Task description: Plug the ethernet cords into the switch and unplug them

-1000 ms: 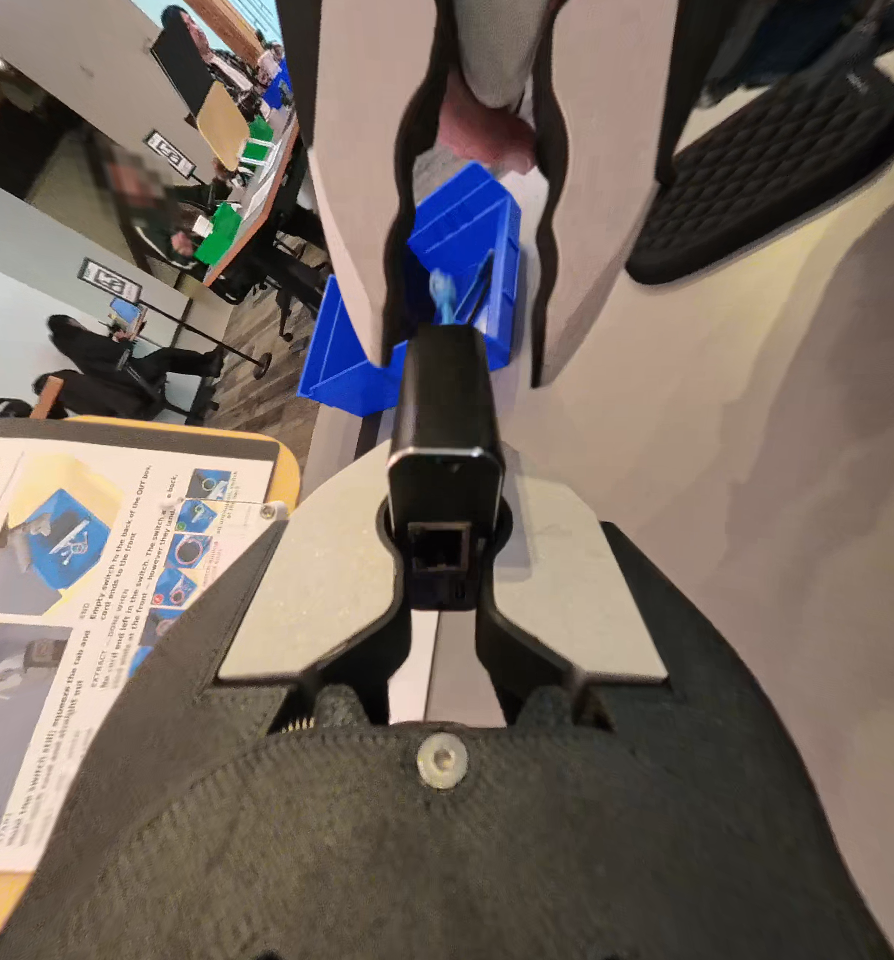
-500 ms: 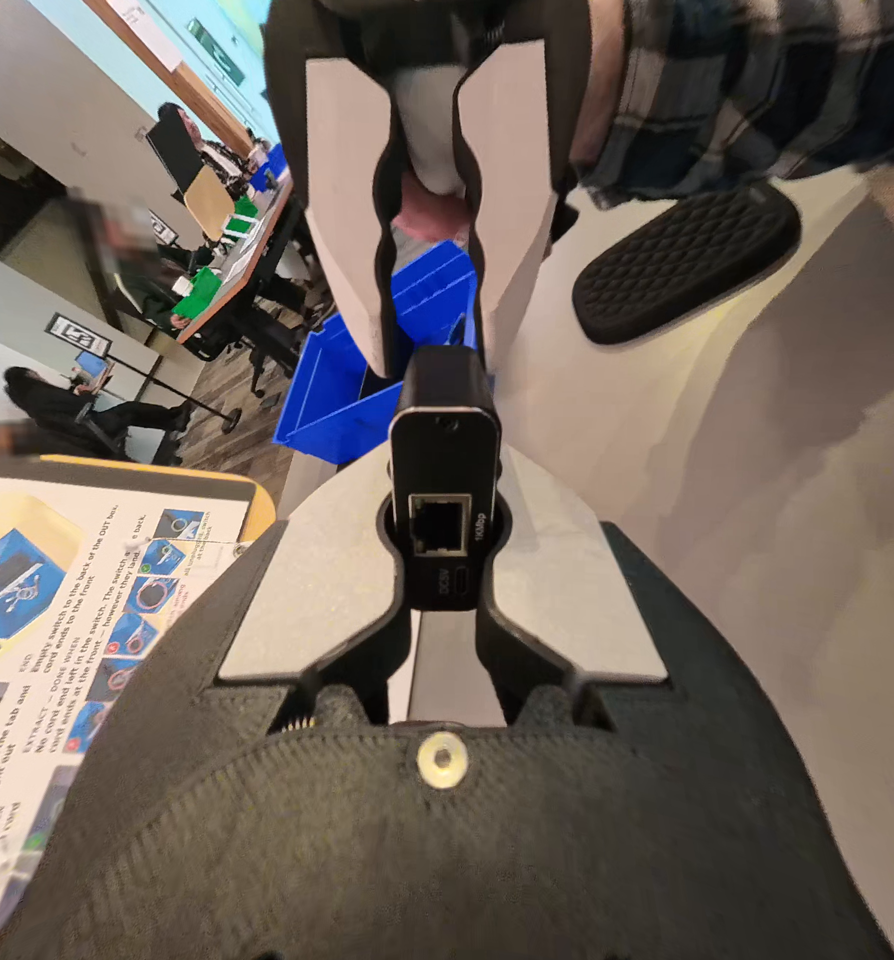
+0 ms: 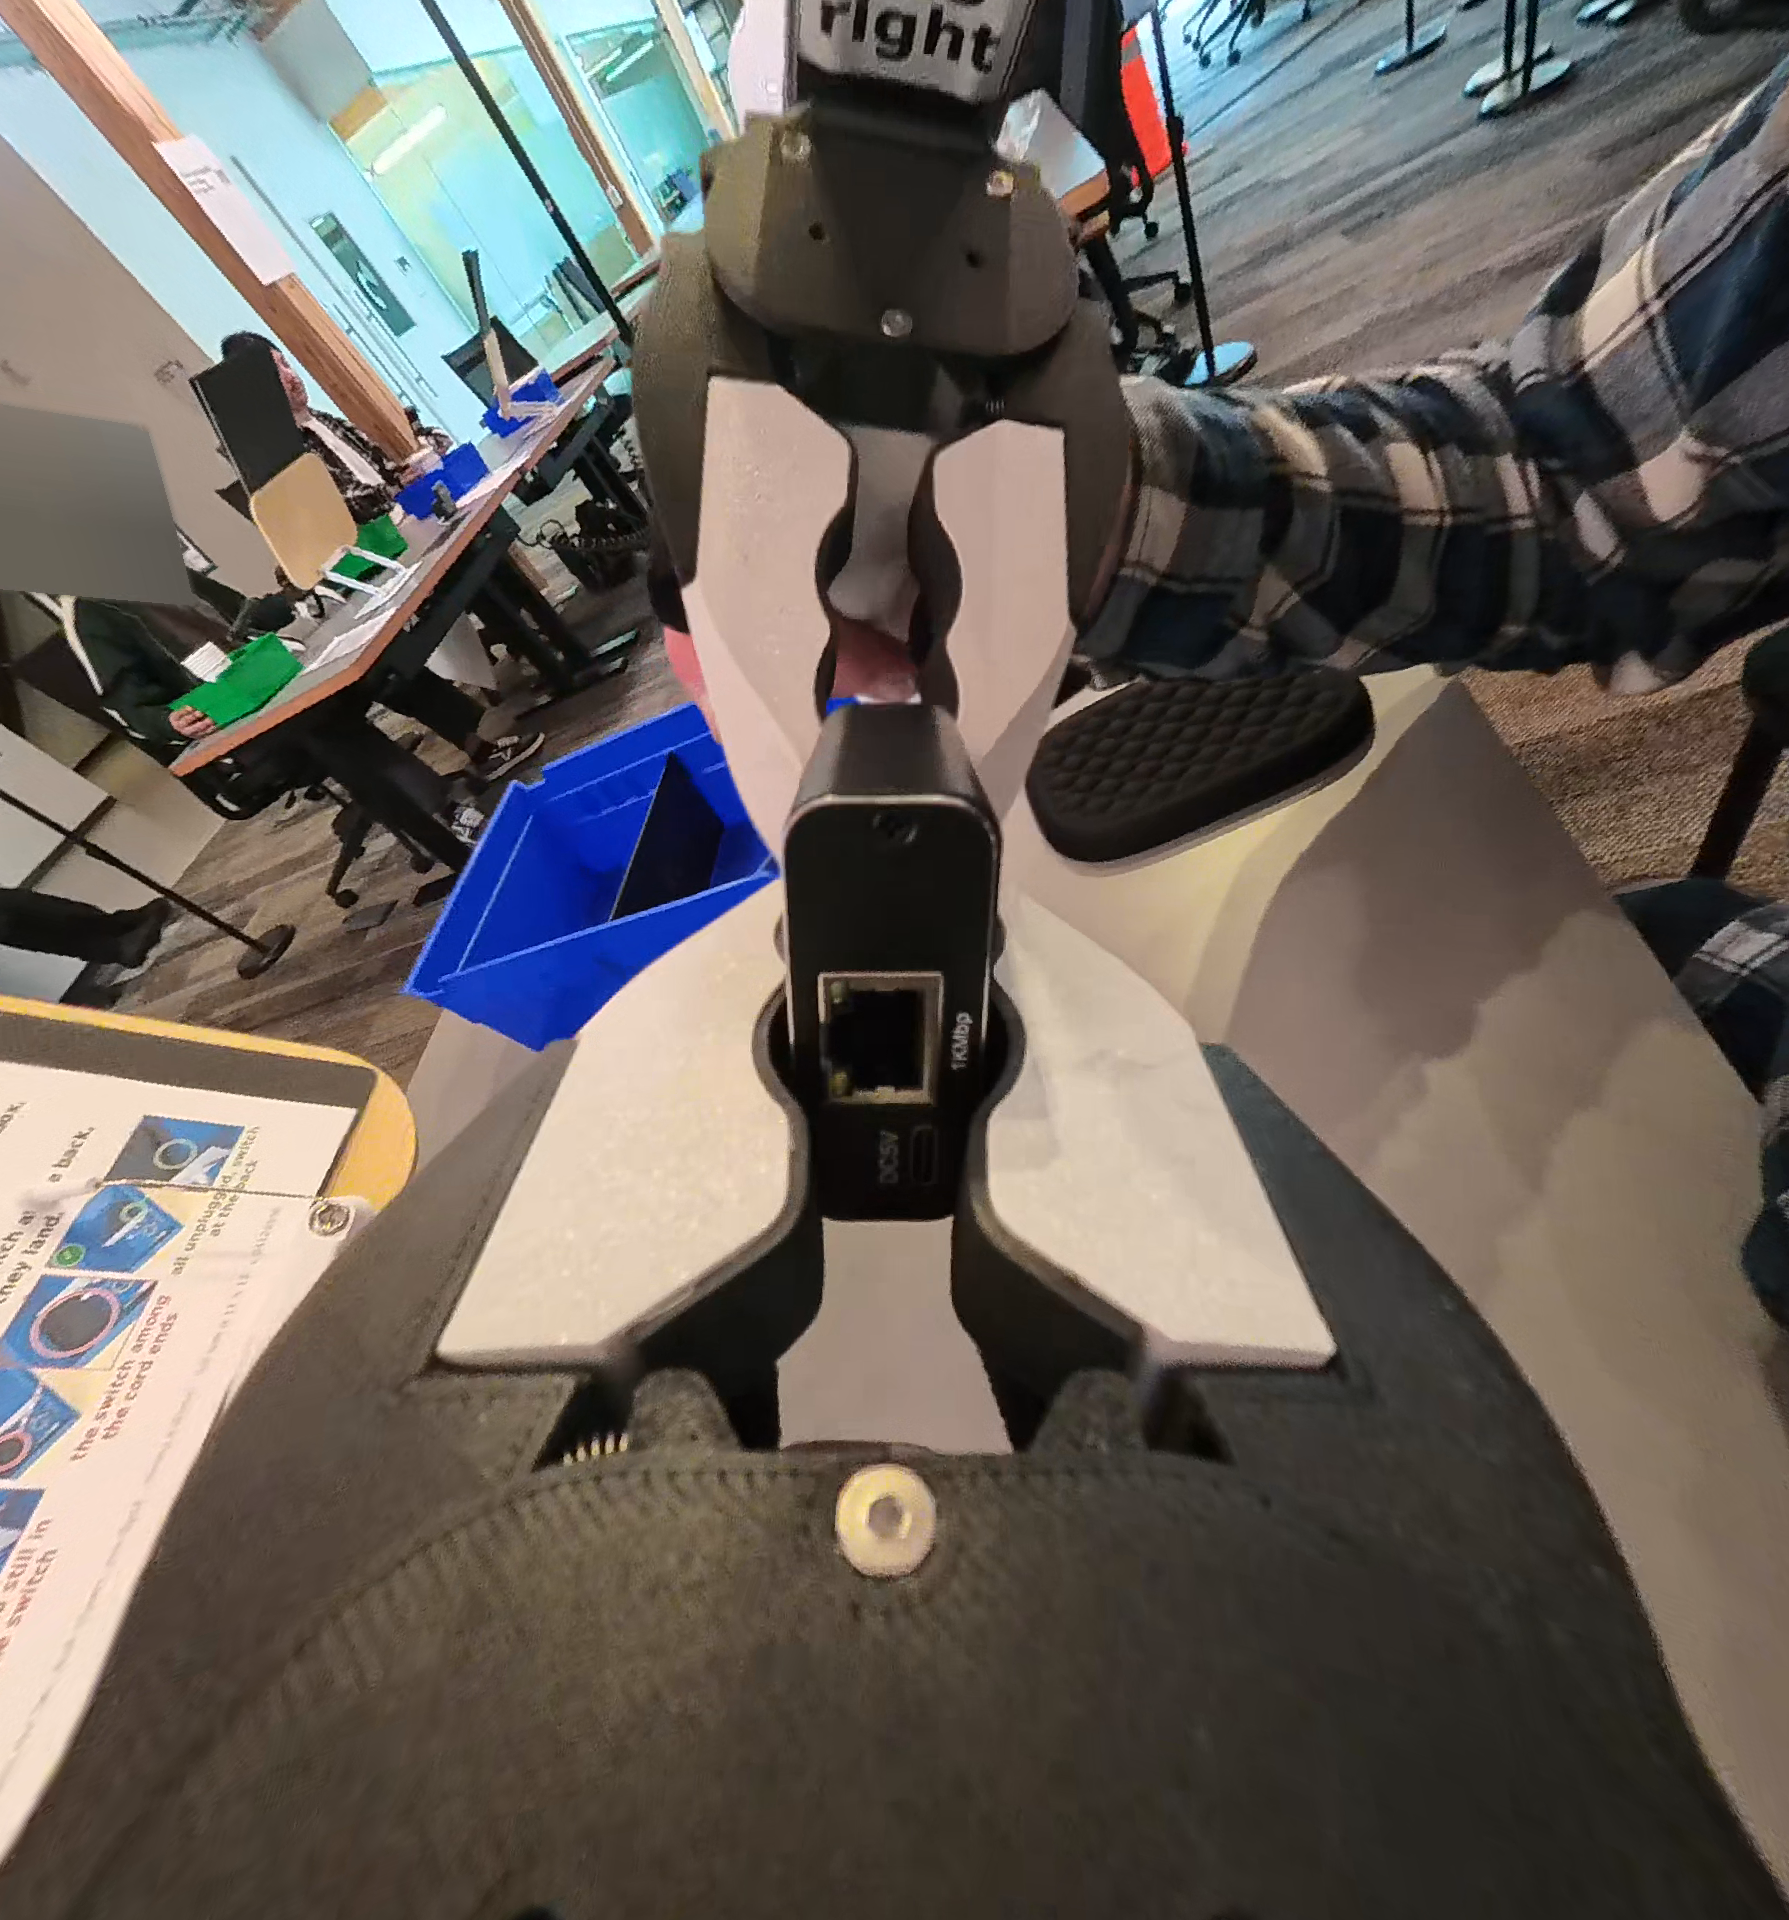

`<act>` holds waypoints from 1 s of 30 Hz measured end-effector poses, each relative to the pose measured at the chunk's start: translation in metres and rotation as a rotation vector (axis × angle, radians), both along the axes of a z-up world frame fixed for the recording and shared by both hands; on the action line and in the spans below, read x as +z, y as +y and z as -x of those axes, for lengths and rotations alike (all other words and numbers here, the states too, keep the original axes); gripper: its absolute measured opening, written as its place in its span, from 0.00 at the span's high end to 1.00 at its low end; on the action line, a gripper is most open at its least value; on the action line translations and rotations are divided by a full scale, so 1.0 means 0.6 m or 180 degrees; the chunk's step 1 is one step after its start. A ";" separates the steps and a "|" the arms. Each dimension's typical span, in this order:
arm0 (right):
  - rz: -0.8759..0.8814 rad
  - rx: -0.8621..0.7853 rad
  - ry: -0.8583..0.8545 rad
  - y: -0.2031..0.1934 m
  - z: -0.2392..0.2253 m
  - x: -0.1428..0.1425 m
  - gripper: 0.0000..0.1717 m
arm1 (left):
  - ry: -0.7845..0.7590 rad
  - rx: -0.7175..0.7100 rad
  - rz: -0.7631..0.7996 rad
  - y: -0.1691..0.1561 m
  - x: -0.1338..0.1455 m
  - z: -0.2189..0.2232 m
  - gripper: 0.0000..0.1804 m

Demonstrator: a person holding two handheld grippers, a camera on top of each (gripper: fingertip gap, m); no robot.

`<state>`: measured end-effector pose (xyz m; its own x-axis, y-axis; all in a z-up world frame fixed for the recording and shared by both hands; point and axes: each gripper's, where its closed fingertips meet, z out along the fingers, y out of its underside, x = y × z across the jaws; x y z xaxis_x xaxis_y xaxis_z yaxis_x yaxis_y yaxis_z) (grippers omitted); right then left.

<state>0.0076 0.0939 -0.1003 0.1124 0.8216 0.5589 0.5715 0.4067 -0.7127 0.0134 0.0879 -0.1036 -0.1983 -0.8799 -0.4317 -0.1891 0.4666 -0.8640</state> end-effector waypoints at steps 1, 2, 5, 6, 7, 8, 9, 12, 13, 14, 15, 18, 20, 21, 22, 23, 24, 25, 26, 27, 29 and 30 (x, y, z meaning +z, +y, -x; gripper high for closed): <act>0.0028 0.0016 0.0016 -0.001 0.002 0.000 0.89 | -0.0006 0.0000 -0.0001 0.001 0.001 0.000 0.85; 0.0009 0.0026 0.0035 -0.001 0.002 0.001 0.89 | -0.0015 -0.0011 0.0002 0.001 0.001 -0.001 0.85; -0.0086 0.0037 0.0017 -0.002 0.001 0.002 0.93 | -0.0022 -0.0033 -0.0003 -0.002 0.001 -0.003 0.85; -0.0126 0.0036 0.0010 -0.003 0.001 0.002 0.93 | -0.0026 -0.0053 0.0024 -0.003 0.002 -0.003 0.85; -0.0131 0.0030 -0.0014 -0.004 0.001 0.002 0.93 | -0.0019 -0.0068 0.0036 -0.004 0.001 -0.004 0.85; -0.0150 0.0016 -0.0059 -0.004 0.000 0.001 0.93 | -0.0023 -0.0061 0.0024 -0.004 0.001 -0.005 0.85; -0.0192 -0.0008 -0.0099 -0.005 -0.001 0.000 0.94 | -0.0024 -0.0069 0.0033 -0.004 0.001 -0.005 0.85; -0.0168 -0.0022 -0.0171 -0.007 -0.001 -0.004 0.94 | -0.0012 -0.0091 0.0054 -0.005 -0.001 -0.006 0.85; -0.0155 -0.0035 -0.0172 -0.008 -0.002 -0.004 0.94 | -0.0017 -0.0102 0.0071 -0.006 -0.001 -0.007 0.85; -0.0175 -0.0050 -0.0175 -0.009 -0.002 -0.002 0.95 | -0.0031 -0.0119 0.0104 -0.007 0.001 -0.007 0.85; -0.0188 -0.0066 -0.0179 -0.010 -0.002 0.000 0.95 | -0.0037 -0.0127 0.0117 -0.008 0.002 -0.007 0.85; -0.0162 -0.0102 -0.0184 -0.009 -0.005 0.000 0.94 | -0.0044 -0.0077 0.0075 -0.006 0.003 -0.008 0.85; -0.0144 -0.0116 -0.0202 -0.008 -0.008 -0.004 0.94 | -0.0011 -0.0026 0.0026 -0.004 -0.001 -0.011 0.85; -0.0139 -0.0127 -0.0201 -0.008 -0.009 -0.005 0.94 | -0.0006 -0.0025 0.0063 -0.005 -0.002 -0.011 0.85; -0.0119 -0.0116 -0.0217 -0.009 -0.011 -0.008 0.94 | 0.0009 -0.0041 0.0118 -0.007 -0.003 -0.011 0.85; -0.0112 -0.0177 -0.0287 -0.006 -0.021 -0.012 0.95 | -0.0122 0.0047 0.0129 0.002 0.009 -0.005 0.85; -0.0104 -0.0282 -0.0306 0.000 -0.041 -0.013 0.96 | -0.0244 0.0089 0.0249 0.017 0.028 0.009 0.85; -0.0064 -0.0296 -0.0149 0.000 -0.058 -0.005 1.00 | -0.0332 0.0115 0.0387 0.033 0.048 0.026 0.86; -0.0006 -0.0266 -0.0055 -0.005 -0.068 -0.001 1.00 | -0.0409 0.0198 0.0285 0.049 0.063 0.040 0.86; -0.0067 -0.0320 -0.0137 -0.005 -0.077 -0.005 1.00 | -0.0392 0.0247 0.0172 0.054 0.069 0.046 0.85; 0.0071 -0.0401 -0.0182 0.001 -0.088 -0.019 1.00 | -0.0250 0.0247 0.0108 0.051 0.062 0.043 0.85; 0.0104 -0.0500 -0.0211 0.015 -0.095 -0.032 1.00 | -0.0147 0.0279 0.0019 0.049 0.047 0.035 0.85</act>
<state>0.0648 0.1028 -0.1197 0.2046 0.8146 0.5427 0.6724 0.2860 -0.6828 -0.0079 0.1174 -0.0752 -0.1004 -0.8956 -0.4334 -0.1890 0.4448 -0.8755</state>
